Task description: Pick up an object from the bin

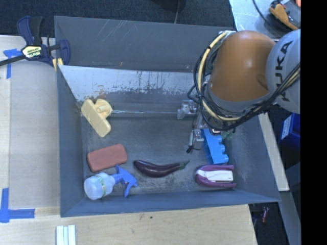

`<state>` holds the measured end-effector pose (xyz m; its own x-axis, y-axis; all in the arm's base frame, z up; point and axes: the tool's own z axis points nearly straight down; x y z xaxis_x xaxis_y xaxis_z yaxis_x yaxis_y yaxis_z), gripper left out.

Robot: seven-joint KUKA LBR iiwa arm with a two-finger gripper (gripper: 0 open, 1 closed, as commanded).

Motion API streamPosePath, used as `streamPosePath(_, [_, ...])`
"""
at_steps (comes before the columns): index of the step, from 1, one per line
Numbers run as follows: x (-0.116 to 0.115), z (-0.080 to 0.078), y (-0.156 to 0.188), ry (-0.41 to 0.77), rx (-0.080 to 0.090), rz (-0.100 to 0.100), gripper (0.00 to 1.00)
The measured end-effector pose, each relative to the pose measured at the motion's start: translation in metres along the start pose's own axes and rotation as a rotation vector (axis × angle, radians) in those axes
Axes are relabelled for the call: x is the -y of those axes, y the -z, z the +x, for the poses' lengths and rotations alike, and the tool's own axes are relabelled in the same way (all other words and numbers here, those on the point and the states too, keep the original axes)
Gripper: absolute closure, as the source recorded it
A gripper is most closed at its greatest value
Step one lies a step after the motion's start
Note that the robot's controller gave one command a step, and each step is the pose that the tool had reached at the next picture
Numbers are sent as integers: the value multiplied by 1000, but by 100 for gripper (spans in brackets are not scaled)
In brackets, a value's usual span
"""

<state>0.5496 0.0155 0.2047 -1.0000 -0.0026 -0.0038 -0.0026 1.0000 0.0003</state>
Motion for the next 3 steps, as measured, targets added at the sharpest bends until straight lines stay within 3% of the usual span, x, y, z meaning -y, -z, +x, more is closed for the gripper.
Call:
streamPosePath(1, [-34, 38, -55, 243, -6, -1, 0])
streamPosePath(2, [-34, 38, -45, 223, 4, -1, 0])
streamPosePath(3, [-44, 41, -52, 209, -2, -1, 0])
